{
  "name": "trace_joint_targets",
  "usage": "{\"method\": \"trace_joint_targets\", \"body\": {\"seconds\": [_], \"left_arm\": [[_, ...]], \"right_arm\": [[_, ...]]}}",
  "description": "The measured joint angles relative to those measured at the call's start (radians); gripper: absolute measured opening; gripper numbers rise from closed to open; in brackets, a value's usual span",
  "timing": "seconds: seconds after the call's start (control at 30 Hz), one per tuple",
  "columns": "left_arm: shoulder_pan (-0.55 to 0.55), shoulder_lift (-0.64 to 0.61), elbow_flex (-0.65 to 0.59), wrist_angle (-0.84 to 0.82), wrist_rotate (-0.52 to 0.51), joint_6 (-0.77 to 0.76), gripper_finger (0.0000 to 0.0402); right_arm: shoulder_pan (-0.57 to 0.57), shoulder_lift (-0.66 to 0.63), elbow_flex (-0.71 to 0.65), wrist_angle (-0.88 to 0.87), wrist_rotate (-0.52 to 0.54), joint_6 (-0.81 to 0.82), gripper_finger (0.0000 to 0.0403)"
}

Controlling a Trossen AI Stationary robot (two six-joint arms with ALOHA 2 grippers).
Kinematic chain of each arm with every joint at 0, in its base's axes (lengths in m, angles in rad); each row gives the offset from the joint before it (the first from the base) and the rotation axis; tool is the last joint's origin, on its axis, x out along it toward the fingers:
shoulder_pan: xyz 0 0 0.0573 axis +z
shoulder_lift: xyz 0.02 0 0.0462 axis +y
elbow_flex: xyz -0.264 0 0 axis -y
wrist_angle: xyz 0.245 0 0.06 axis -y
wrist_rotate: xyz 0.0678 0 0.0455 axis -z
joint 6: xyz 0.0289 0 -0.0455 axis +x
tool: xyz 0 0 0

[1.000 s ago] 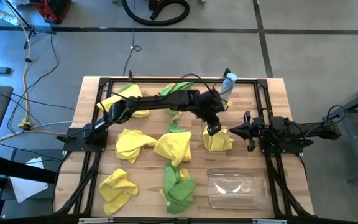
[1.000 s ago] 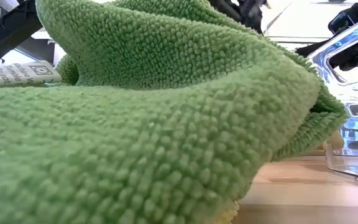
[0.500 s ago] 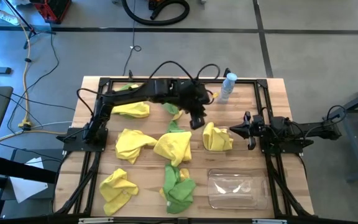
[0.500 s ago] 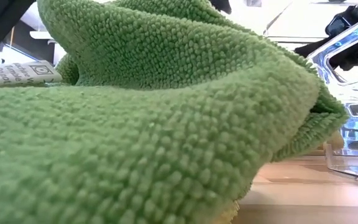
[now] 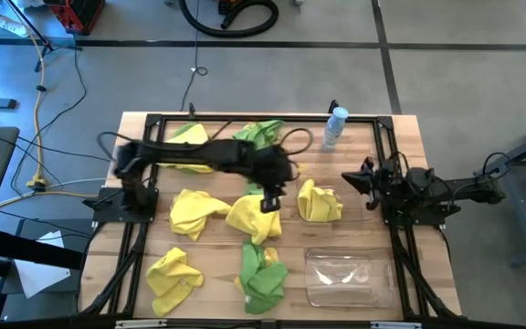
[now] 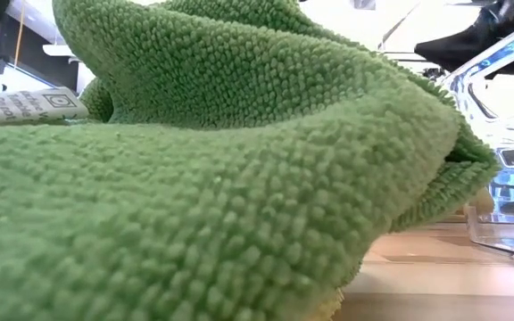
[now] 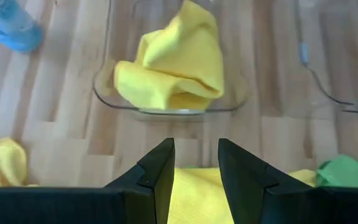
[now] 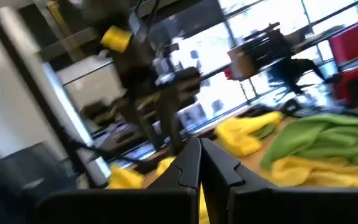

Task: Sort microfiber towel by color & place in baskets
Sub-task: Put the yellow microfiber towel into the top transparent bin

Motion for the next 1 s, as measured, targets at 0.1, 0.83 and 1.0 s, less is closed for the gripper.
{"method": "trace_joint_targets", "body": {"seconds": [0.1, 0.83, 1.0], "left_arm": [[0.009, -0.163, -0.248, 0.167, -0.001, -0.035, 0.0113], [0.043, -1.056, -1.052, 0.458, -0.039, -0.209, 0.0113], [0.043, -1.127, -1.053, 0.376, -0.039, -0.209, 0.0113]], "right_arm": [[0.000, 0.104, 0.092, -0.002, 0.042, -0.045, 0.0000], [-0.001, 1.324, 1.284, -0.825, 0.082, -0.210, 0.0017], [-0.001, 1.550, 1.566, -1.055, 0.063, -0.210, 0.0069]]}}
